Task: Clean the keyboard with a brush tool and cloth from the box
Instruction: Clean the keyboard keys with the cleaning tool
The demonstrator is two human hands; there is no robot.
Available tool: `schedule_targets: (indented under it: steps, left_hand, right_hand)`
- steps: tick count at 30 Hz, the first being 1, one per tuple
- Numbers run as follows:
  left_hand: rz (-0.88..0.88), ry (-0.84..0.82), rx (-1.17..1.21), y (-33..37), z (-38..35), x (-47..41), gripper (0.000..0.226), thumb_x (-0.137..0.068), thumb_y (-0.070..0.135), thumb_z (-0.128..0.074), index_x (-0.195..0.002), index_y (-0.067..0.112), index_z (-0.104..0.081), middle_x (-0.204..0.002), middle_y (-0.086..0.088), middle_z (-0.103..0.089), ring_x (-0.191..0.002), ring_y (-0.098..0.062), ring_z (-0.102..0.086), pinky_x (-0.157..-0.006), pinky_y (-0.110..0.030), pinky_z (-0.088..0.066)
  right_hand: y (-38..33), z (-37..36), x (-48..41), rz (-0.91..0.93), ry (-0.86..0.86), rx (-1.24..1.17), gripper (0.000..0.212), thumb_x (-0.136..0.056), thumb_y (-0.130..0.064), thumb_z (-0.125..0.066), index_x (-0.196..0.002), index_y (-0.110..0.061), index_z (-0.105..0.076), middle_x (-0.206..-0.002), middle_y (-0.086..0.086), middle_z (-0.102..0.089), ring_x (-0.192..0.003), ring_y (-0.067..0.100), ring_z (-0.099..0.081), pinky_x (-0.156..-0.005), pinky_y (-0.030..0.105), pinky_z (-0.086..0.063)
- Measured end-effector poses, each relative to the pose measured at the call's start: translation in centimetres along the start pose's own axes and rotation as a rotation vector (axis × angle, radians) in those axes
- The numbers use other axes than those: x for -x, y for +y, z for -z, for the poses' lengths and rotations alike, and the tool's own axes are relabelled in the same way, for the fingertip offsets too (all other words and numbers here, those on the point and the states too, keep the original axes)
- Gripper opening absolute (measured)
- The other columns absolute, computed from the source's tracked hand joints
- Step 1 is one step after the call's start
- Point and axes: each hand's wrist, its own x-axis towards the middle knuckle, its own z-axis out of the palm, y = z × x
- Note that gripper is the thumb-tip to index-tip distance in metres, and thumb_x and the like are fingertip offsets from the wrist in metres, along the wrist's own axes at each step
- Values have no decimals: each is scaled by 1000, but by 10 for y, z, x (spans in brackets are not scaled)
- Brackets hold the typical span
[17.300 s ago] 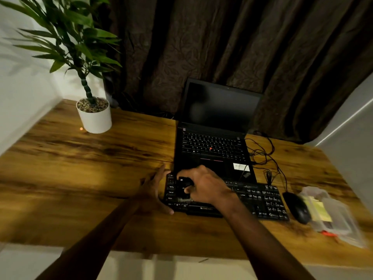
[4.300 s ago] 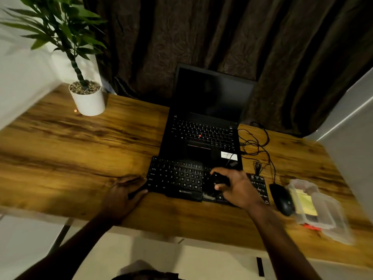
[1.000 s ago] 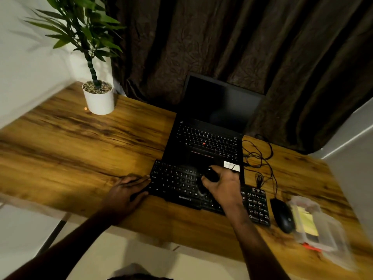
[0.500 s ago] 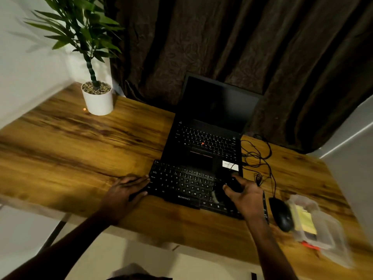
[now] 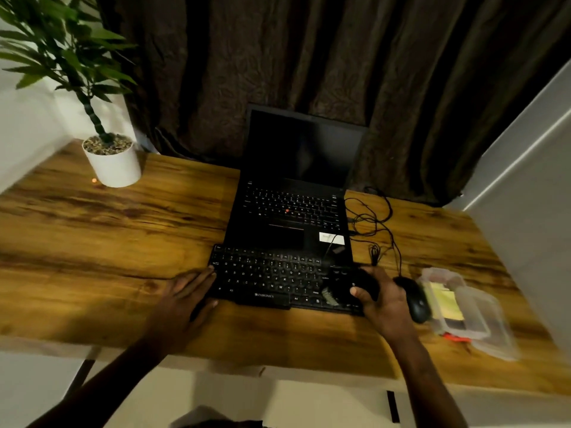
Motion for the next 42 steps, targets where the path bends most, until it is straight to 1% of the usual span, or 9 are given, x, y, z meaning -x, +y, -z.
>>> schedule_targets:
  steps: [6,15,21,26,31,33,36,38,42]
  left_hand:
    - [-115,-104,1,77,-42,-15,63,-101,53,-37,-150,13,-45,-160,-4,-36,-149,-23,-32,-119,-52,-22]
    - [-68,-146,-64,96,-50,-18,65,-103,55,-28,-147,13,-48,-157,-6,-40,-147,-21,-33,-118,-55,-18]
    - [-58,-151,-24,95,-50,-18,61,-101,53,-36,-148,15,-46,-159,-3,-38,-150,-21,-29,-118,-55,-21]
    - [-75,-100,10,96,-49,-19,59,-102,51,-36,-145,13,-50,-157,-4,-42,-148,-22,-32,-116,-55,-24]
    - [-60,-120,-14,95,-48,-19,60,-102,53,-31,-146,16,-49,-156,-3,-42,-148,-21,-32,-116,-53,-22]
    - [-59,-129,-16,95,-49,-19,60,-103,53,-29,-146,16,-48,-156,-3,-42,-148,-21,-32,-116,-53,-22]
    - [-52,-127,5,95,-51,-18,61,-104,54,-27,-147,16,-47,-157,-3,-40,-148,-21,-31,-115,-54,-23]
    - [-52,-133,10,94,-51,-18,62,-104,54,-27,-148,15,-47,-158,-3,-40,-149,-21,-31,-116,-55,-24]
    - [-54,-161,-10,95,-51,-18,63,-104,55,-26,-149,16,-45,-159,-3,-38,-150,-21,-28,-118,-54,-21]
  right_hand:
    - [9,8,-9,117,41,-42,32,-89,-7,-69,-118,-15,-62,-108,-1,-65,-100,15,-63,-82,9,-47]
    - [-16,-13,-56,176,-119,0,33,-91,-11,-64,-122,-23,-58,-116,-2,-61,-104,12,-59,-82,25,-53]
    - [-13,-1,-95,105,-177,119,46,-90,-1,-63,-128,-26,-56,-120,-3,-56,-107,15,-56,-71,12,-46]
    - [14,27,-104,67,-202,226,48,-89,-5,-66,-128,-31,-55,-122,8,-58,-106,24,-58,-83,41,-59]
    - [10,18,-101,113,-203,256,48,-89,-12,-67,-126,-38,-52,-120,8,-57,-108,26,-57,-85,42,-57]
    - [2,9,-99,142,-197,220,46,-89,-12,-68,-127,-34,-54,-121,6,-58,-107,22,-56,-82,29,-56]
    - [-6,5,-99,141,-181,178,36,-91,-8,-67,-123,-20,-59,-110,0,-60,-92,7,-56,-60,2,-43]
    - [-3,11,-97,136,-168,193,38,-91,-7,-66,-127,-20,-59,-112,1,-59,-96,14,-58,-65,6,-44]
    - [6,26,-102,42,-198,312,49,-91,-7,-63,-133,-29,-53,-123,8,-56,-105,23,-57,-84,35,-55]
